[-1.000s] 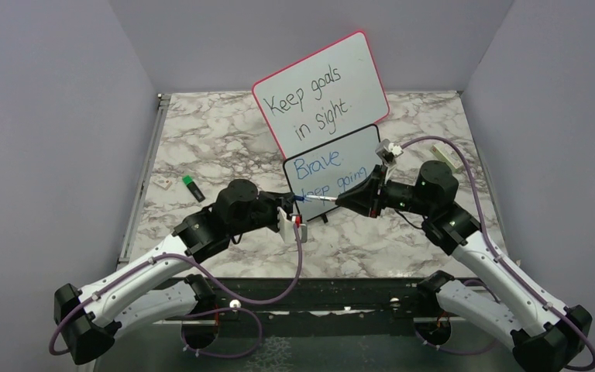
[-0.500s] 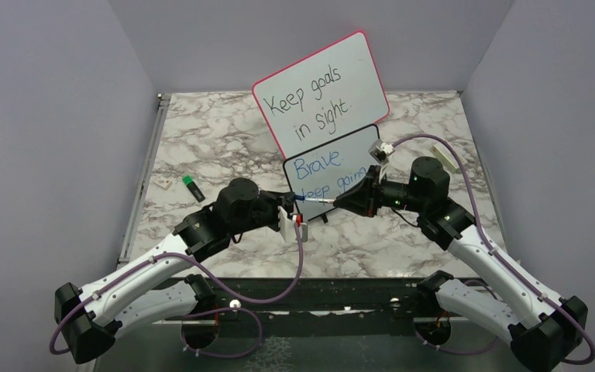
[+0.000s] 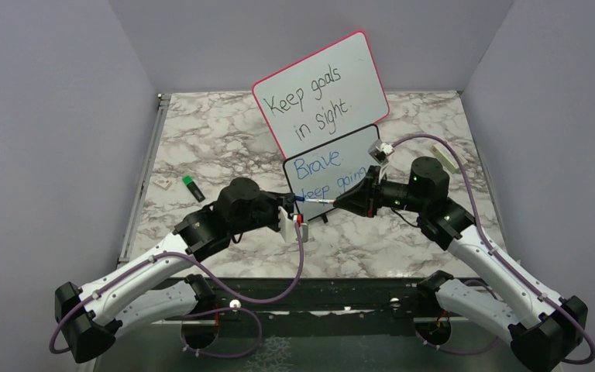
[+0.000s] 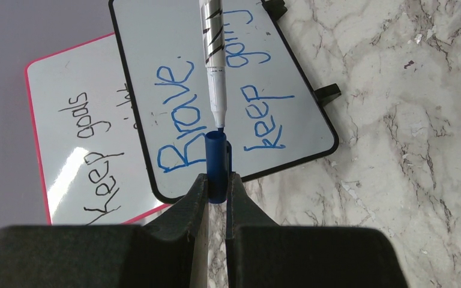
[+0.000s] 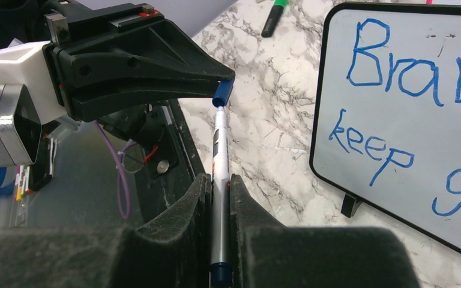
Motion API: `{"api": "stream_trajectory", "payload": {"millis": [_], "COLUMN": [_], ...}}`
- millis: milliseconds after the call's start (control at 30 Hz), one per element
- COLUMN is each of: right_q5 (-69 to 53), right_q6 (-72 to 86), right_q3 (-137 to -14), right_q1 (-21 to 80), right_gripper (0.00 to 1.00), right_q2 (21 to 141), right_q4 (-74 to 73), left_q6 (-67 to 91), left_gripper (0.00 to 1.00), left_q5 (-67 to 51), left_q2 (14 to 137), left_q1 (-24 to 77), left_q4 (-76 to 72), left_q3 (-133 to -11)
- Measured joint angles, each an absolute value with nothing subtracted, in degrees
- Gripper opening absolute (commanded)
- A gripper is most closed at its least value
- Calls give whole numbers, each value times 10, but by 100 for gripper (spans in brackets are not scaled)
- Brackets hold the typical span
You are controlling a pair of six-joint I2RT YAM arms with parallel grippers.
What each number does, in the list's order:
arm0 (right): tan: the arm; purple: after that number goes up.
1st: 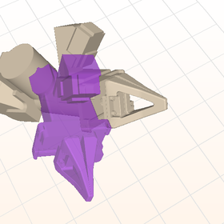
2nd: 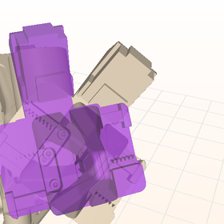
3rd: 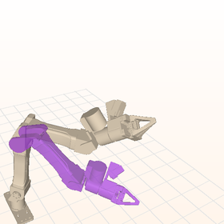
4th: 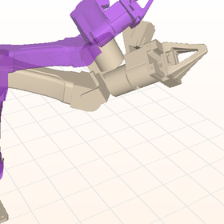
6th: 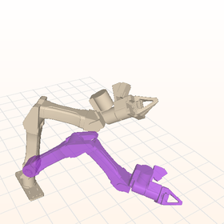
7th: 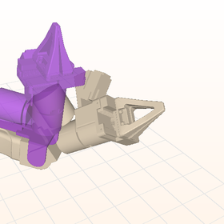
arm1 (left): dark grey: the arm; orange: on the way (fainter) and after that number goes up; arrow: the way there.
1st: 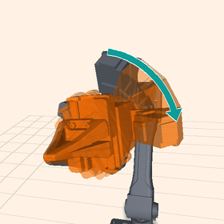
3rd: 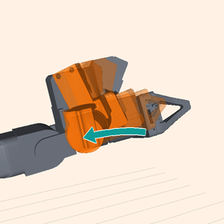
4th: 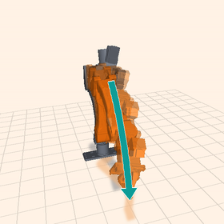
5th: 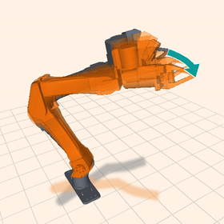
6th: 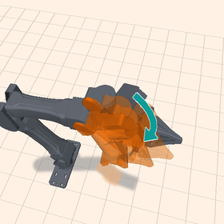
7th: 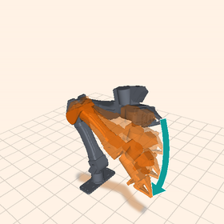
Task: Write a sentence on the whiteboard
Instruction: Close the whiteboard marker at the center of the board.
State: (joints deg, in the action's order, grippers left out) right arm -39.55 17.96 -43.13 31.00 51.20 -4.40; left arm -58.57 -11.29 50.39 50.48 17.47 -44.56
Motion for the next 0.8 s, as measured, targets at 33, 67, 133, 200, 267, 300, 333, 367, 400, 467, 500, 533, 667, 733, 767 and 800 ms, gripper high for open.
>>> {"api": "stream_trajectory", "payload": {"millis": [33, 67, 133, 200, 267, 300, 333, 367, 400, 467, 500, 533, 667, 733, 767, 800], "right_q5": [-395, -396, -395, -395, -395, -395, -395, -395, -395, -395, -395, -395, -395, -395, -395, -395], "right_q6": [180, 180, 180, 180, 180, 180, 180, 180, 180, 180, 180, 180, 180, 179, 179, 179], "right_q3": [-431, -432, -434, -438, -441, -441, -441, -441, -441, -441, -441, -441, -442, -442, -442, -443], "right_q1": [310, 310, 310, 310, 310, 310, 310, 310, 310, 310, 310, 310, 310, 310, 310, 310], "right_gripper": [1, 1, 1, 1, 1, 1, 1, 1, 1, 1, 1, 1, 1, 1, 1, 1], "right_q2": [512, 512, 513, 514, 515, 515, 515, 517, 517, 520, 521, 521, 524, 527, 528, 530], "right_q4": [-44, -44, -44, -44, -44, -44, -44, -44, -44, -44, -44, -44, -44, -44, -44, -44], "left_q6": [-586, -586, -586, -586, -585, -586, -586, -586, -586, -586, -585, -585, -583, -579, -577, -575], "left_gripper": [0, 0, 0, 0, 0, 0, 0, 0, 0, 0, 0, 0, 0, 0, 0, 0], "left_q5": [-113, -113, -113, -113, -113, -113, -113, -113, -113, -113, -113, -113, -113, -113, -113, -113], "left_q2": [505, 506, 510, 512, 513, 513, 514, 514, 515, 517, 517, 518, 523, 529, 532, 537], "left_q1": [505, 506, 507, 508, 508, 508, 508, 508, 508, 509, 510, 511, 511, 511, 511, 512], "left_q4": [177, 182, 187, 192, 194, 194, 195, 195, 195, 196, 197, 199, 203, 209, 212, 218], "left_q3": [-447, -450, -456, -461, -465, -465, -465, -466, -466, -467, -468, -470, -476, -482, -486, -491]}}
